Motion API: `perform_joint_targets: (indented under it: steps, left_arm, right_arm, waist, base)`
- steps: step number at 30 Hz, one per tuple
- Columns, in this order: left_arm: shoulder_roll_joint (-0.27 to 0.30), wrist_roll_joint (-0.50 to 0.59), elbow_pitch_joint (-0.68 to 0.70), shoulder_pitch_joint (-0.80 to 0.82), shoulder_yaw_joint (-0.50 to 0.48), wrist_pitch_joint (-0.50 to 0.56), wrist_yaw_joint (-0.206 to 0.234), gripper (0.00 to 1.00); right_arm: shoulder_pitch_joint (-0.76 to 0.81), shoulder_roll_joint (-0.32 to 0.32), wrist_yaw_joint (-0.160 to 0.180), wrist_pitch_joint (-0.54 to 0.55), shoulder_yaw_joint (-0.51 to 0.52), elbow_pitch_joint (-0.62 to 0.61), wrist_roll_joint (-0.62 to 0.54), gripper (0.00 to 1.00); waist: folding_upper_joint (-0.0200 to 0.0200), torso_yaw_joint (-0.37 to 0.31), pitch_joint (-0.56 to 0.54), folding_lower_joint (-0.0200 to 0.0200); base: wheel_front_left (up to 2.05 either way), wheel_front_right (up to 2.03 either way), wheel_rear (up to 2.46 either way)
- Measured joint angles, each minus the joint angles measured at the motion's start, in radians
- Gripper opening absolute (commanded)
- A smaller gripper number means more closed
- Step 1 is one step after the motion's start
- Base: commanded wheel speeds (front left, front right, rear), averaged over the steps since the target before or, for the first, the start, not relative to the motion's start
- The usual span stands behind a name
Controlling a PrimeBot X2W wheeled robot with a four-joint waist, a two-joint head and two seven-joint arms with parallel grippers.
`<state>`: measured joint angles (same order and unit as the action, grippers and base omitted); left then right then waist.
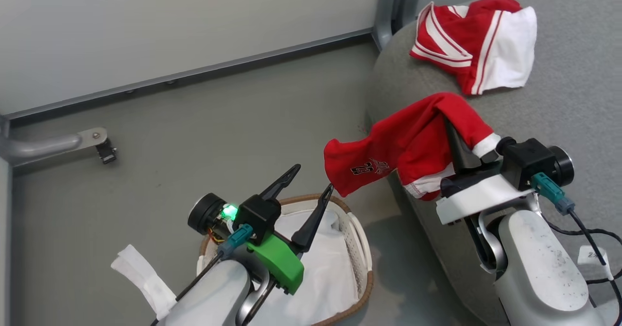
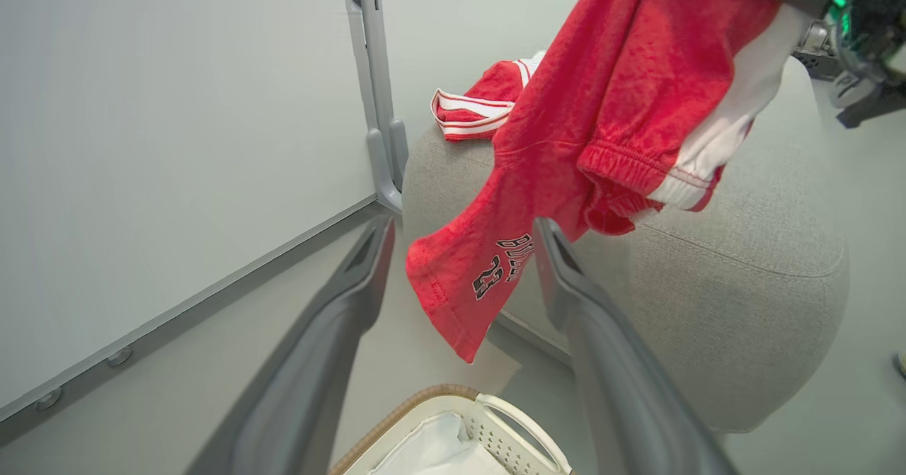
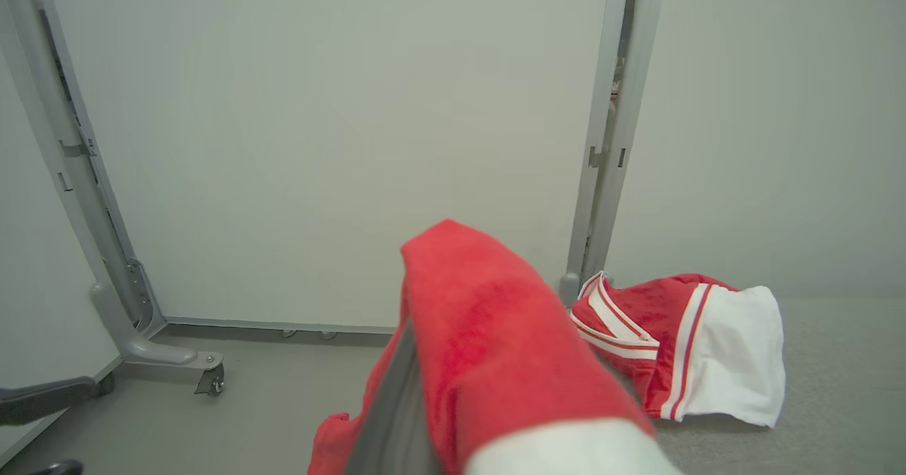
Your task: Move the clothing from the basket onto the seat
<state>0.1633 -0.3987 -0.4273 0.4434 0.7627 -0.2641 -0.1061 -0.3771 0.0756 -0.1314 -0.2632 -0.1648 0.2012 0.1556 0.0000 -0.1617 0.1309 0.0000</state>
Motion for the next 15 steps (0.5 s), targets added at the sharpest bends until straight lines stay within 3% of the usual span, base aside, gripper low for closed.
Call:
perform_joint_targets:
  steps: [10, 15]
  left_arm:
    - [-0.014, 0.05, -0.026, 0.056, 0.013, 0.0, -0.017, 1.0]
    - [-0.017, 0.06, -0.034, 0.081, 0.019, 0.0, -0.018, 1.0]
  right_arm:
    - [0.007, -0.002, 0.0, 0.0, 0.024, -0.021, -0.01, 0.0]
    - [-0.015, -0.008, 0.0, 0.0, 0.036, -0.006, -0.028, 0.0]
  waist:
    - [0.0, -0.135, 0.078, 0.0]
    - [0.0, -0.168, 0.128, 0.0]
  base:
    - [0.0, 0.0, 0.0]
    - [0.0, 0.0, 0.0]
